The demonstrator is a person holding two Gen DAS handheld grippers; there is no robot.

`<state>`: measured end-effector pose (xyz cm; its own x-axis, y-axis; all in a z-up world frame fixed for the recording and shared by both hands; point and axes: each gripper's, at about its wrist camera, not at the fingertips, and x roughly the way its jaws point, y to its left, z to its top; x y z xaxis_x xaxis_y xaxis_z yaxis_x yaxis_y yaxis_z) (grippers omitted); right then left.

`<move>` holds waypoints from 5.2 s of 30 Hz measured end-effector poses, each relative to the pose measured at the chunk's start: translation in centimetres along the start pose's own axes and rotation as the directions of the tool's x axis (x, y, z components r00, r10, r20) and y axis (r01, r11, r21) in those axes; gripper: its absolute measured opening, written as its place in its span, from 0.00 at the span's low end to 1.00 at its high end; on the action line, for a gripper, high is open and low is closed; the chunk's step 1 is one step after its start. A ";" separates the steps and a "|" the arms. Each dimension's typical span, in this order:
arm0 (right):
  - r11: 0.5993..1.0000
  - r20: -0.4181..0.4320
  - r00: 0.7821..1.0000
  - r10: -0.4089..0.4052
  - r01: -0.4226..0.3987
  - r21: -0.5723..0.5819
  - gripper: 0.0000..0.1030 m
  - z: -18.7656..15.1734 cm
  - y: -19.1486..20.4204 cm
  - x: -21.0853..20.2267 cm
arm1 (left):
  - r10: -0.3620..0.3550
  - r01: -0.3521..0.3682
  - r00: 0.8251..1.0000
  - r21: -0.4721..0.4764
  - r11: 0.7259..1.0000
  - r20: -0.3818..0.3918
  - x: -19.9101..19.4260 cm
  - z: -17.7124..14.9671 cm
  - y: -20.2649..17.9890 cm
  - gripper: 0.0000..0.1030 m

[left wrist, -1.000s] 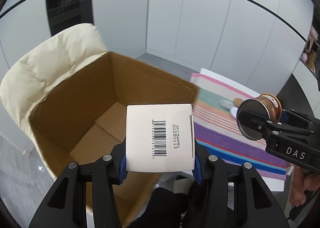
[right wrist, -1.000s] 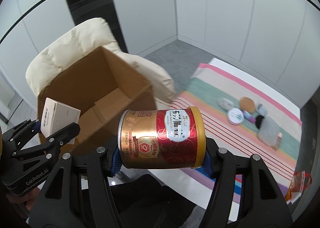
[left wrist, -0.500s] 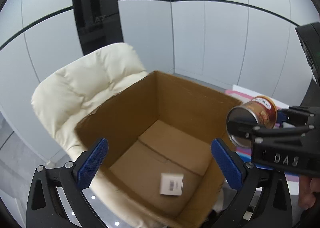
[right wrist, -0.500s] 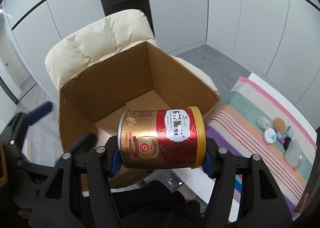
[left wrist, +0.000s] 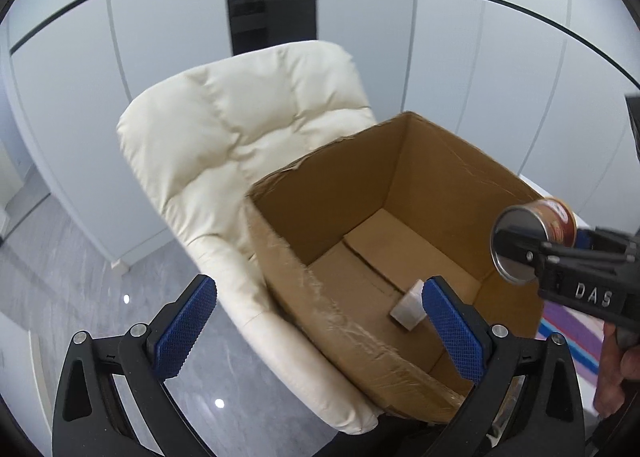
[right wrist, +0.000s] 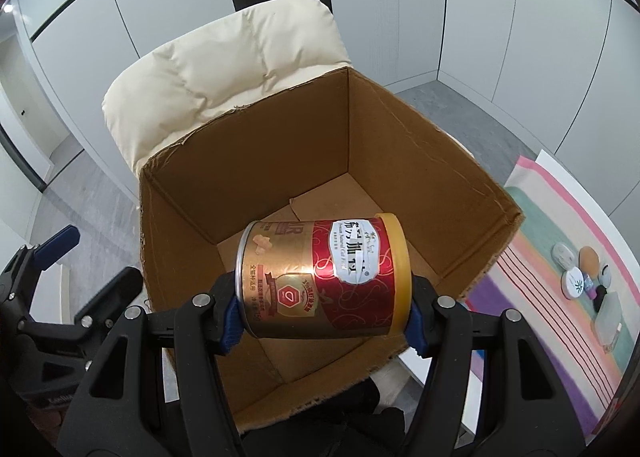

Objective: Organize objects
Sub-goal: 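Carry the can and the barcode box with both tools over the cardboard box, then open both tools to drop the can and box into the cardboard box, then move both tools back over the towel toward the remaining items, then grasp the pink-capped bottle with the right tool while the left tool grasps the white compact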

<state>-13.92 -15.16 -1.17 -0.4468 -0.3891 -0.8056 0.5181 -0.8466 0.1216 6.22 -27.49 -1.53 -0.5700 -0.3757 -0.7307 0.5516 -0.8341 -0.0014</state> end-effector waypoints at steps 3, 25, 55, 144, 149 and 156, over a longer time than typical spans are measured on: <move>1.000 -0.008 1.000 0.017 -0.017 -0.004 0.63 0.1 0.3 0.5 | -0.013 0.013 1.000 -0.020 1.000 0.001 -0.4 0.1 0.2 1.00; 0.996 0.094 0.993 -0.069 0.064 0.054 1.00 -0.2 -4.3 -2.5 | -0.014 0.014 1.000 0.009 1.000 0.018 0.5 1.6 -3.2 1.00; 0.950 0.068 0.968 -0.242 0.222 0.220 1.00 -4.9 -16.8 -7.4 | -0.148 0.146 0.989 0.161 0.976 0.001 1.4 2.1 -16.8 1.00; 0.701 -0.270 0.886 -0.377 0.464 0.541 1.00 -25.3 -49.0 -4.9 | -0.244 0.371 0.915 0.434 0.821 -0.322 15.8 -8.8 -50.7 0.88; 0.697 -0.289 0.893 -0.344 0.449 0.559 0.96 -25.6 -50.9 -1.3 | -0.231 0.375 0.908 0.432 0.820 -0.349 18.7 -9.9 -51.4 0.86; 0.714 -0.234 0.876 -0.421 0.480 0.510 0.80 -24.0 -51.6 0.2 | -0.276 0.405 0.903 0.433 0.805 -0.331 20.5 -9.8 -52.8 0.85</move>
<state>-23.29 37.18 -21.49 -0.4389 0.1009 -0.8929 -0.2162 -0.9763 -0.0040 -28.61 12.85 -23.15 -0.4652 0.0245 -0.8849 -0.0501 -0.9987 -0.0013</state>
